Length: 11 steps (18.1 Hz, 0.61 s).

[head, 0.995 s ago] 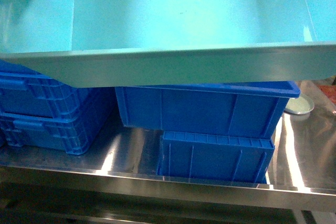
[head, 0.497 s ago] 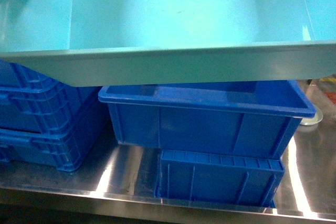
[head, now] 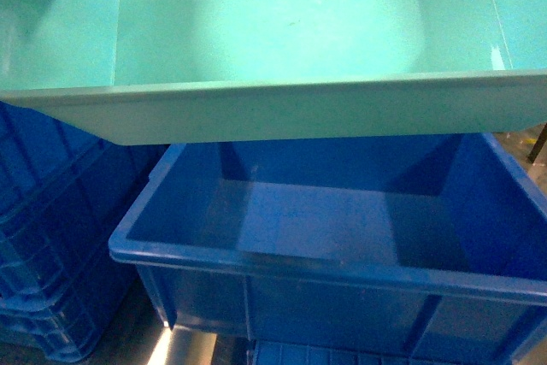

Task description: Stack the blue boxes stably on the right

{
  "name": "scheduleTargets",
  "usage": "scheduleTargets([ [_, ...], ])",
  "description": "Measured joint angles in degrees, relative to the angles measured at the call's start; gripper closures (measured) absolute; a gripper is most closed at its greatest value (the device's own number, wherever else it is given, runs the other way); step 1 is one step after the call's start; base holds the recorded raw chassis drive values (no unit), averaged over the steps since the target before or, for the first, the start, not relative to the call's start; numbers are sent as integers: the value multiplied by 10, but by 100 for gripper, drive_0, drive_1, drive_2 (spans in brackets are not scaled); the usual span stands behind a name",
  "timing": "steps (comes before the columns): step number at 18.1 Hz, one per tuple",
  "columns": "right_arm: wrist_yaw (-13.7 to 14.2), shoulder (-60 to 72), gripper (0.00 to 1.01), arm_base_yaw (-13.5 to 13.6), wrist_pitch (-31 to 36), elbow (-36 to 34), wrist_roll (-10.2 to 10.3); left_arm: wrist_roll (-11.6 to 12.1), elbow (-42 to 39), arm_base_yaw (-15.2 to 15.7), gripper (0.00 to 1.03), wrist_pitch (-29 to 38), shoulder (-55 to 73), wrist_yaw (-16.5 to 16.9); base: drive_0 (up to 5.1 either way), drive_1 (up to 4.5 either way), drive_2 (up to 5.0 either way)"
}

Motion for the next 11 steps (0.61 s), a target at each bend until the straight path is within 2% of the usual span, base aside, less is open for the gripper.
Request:
scheduleTargets([
  [2, 0, 0, 99, 0, 1, 0, 0, 0, 0, 0, 101, 2, 0, 0, -7, 337, -352],
  [11, 0, 0, 99, 0, 0, 0, 0, 0, 0, 0, 101, 0, 1, 1, 0, 0, 0],
])
